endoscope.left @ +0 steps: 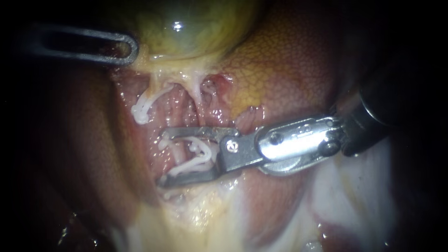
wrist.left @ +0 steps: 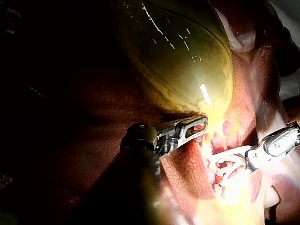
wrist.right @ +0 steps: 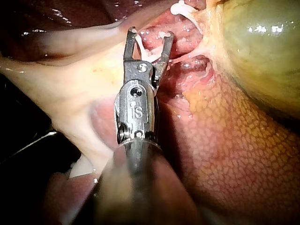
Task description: Clipping third clip right tube
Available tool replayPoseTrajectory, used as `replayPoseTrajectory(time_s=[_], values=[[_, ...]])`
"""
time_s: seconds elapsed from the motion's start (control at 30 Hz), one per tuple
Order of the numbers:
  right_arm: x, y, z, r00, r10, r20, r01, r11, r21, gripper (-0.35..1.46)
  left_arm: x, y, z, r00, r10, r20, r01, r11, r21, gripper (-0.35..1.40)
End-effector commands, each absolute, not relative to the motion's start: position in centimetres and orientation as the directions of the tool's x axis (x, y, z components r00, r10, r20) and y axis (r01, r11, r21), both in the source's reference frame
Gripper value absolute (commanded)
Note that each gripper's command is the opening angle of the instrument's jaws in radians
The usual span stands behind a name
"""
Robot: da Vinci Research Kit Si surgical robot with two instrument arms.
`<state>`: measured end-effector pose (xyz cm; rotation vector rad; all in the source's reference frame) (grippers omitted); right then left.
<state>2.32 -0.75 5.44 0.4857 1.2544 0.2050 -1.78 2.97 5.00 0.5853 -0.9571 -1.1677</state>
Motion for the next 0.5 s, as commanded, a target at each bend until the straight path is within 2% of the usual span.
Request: replayPoseTrajectory(time_s=[0.03,0.27,0.5], values=[[2.33,-0.74,5.43,0.309,0.408,-0.859,0.113,0.881,0.459,0.45,-1.78,2.97,5.0,0.089,-0.944,0.317,0.496,0.318,0.808,-0.35],[2.25,-0.69,5.27,0.311,0.446,-0.839,0.107,0.861,0.497,0.46,-1.77,2.98,5.0,0.089,-0.944,0.317,0.495,0.318,0.809,-0.35],[1.97,-0.54,5.02,0.306,0.489,-0.817,0.103,0.836,0.539,0.45,-1.76,2.98,5.0,0.089,-0.944,0.317,0.495,0.318,0.809,-0.35]])
